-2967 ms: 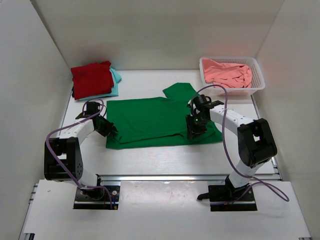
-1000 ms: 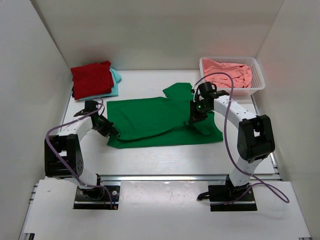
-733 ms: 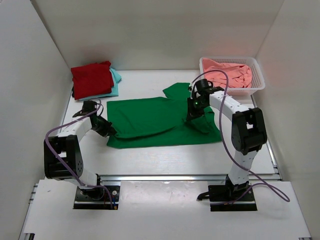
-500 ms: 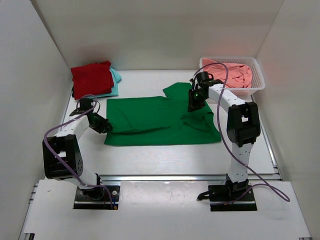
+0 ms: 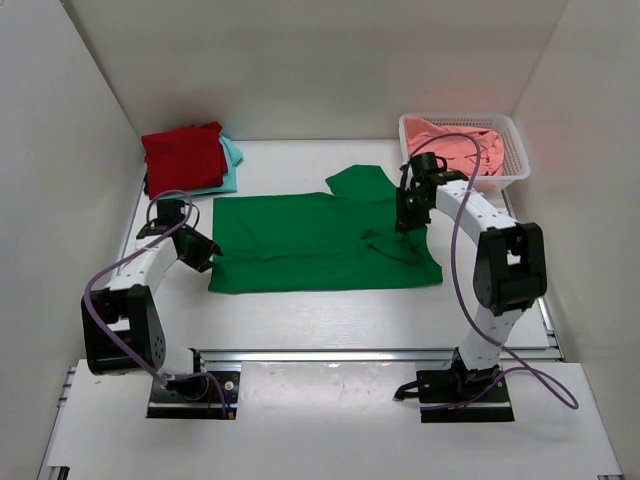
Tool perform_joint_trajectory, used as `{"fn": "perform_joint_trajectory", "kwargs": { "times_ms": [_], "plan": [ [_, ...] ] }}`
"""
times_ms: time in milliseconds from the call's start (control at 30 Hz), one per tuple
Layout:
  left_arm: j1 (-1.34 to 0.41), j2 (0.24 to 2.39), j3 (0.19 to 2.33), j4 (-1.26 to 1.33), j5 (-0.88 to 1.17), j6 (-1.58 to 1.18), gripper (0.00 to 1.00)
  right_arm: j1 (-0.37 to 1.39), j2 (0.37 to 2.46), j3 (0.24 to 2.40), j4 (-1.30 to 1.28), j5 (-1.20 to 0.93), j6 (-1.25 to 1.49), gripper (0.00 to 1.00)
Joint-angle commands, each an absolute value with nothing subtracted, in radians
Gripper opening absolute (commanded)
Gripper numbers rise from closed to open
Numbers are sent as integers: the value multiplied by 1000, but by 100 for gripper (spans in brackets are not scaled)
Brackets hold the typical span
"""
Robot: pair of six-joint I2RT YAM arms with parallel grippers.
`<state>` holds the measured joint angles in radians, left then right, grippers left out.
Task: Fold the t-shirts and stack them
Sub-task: Fold the flattened tshirt in 1/3 of the way
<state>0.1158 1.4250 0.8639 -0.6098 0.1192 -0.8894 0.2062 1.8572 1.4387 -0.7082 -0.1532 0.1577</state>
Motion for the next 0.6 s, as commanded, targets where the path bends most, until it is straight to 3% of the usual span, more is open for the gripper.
{"fn": "perform_joint_trajectory", "kwargs": {
  "times_ms": [0, 100, 367, 567],
  "plan": [
    [39, 1339, 858, -580, 91, -858, 43, 206, 1723, 1349, -667, -167, 166, 15],
    [-94, 1379, 751, -372, 138, -944, 44, 262, 1689, 1200, -609, -154, 181, 15],
    [-204, 1591, 753, -428, 35, -867, 40, 321, 1666, 965, -521, -103, 241, 17],
    [-180, 1400, 571, -527, 84, -856, 38, 351, 1459, 723, -590, -155, 348, 20]
  ]
}}
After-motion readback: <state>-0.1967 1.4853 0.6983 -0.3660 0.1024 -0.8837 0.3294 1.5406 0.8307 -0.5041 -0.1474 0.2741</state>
